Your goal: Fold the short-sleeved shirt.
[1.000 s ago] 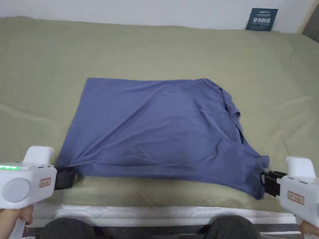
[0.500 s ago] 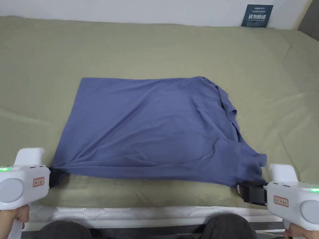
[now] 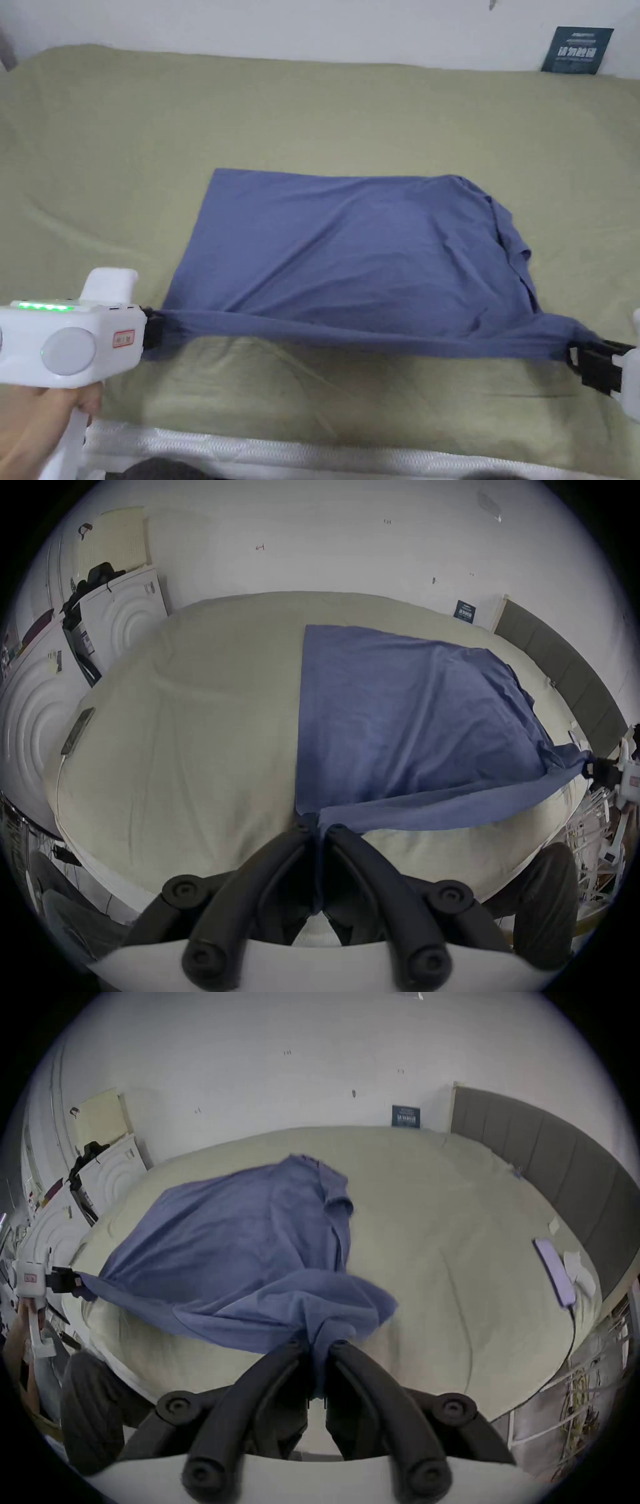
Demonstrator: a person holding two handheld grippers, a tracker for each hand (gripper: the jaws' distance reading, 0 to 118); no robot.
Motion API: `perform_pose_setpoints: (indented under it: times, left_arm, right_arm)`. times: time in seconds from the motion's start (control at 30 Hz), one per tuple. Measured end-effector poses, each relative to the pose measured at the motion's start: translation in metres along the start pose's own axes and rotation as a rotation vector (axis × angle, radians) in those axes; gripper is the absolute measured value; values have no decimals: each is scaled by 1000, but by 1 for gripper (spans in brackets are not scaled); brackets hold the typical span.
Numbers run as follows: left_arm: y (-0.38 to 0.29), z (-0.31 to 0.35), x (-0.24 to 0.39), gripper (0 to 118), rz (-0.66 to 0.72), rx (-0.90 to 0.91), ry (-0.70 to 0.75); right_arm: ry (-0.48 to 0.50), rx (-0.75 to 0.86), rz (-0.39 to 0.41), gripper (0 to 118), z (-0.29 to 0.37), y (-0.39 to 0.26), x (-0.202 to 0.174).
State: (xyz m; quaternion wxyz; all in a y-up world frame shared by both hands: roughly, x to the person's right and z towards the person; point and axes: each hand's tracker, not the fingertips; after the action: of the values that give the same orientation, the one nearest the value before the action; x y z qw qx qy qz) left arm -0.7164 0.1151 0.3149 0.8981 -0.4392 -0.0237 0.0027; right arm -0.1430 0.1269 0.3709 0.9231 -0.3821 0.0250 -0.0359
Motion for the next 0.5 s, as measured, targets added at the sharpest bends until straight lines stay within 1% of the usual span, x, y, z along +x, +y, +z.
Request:
perform_pose_setpoints:
  times: [0.17,0.27,0.33,0.43,0.5]
  left_arm:
    - [39,-13,0,3,-24,24,-1]
    - [67,-25,1,3,-39,34,1]
    - [83,-36,2,3,-39,32,3]
    - [106,-58,3,3,-38,12,4]
    - [118,-74,5,3,-35,-6,7]
  right_arm:
    - [-15,18,24,8,-29,47,0]
    - [-27,12,52,8,-48,74,-5]
    - [-36,4,51,8,-65,89,-4]
    - [-44,-27,21,8,-96,103,3]
    - [-61,-40,22,8,-113,111,5]
